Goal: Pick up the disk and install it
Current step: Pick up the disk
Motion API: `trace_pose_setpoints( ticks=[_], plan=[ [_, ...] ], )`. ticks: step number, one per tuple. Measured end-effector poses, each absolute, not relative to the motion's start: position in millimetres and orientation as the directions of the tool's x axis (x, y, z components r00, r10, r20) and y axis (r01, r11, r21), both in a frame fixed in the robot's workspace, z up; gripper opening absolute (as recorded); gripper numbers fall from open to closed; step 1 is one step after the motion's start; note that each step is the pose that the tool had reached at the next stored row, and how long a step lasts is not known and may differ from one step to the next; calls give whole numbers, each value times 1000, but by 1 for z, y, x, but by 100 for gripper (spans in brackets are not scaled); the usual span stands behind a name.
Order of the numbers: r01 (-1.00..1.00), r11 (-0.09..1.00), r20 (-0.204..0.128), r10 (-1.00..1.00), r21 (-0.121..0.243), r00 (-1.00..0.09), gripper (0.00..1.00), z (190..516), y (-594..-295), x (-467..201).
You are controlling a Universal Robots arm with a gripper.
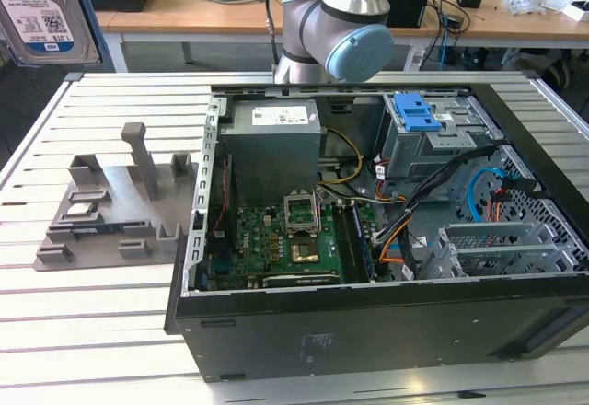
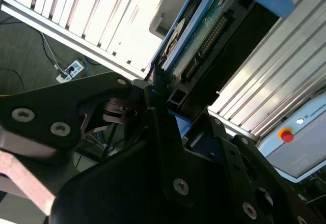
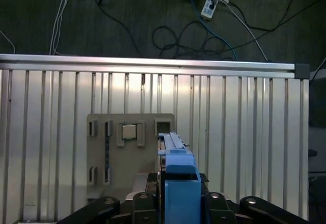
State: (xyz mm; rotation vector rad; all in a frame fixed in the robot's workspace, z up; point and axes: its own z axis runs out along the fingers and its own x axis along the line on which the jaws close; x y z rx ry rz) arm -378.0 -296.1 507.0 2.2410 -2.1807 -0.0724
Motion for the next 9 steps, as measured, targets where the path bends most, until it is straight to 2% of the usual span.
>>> trace_pose_setpoints(
  ticks=[9],
  plan=[
    [-999,-28,-23,-999,42,27,37,507,-296,-359]
  ],
)
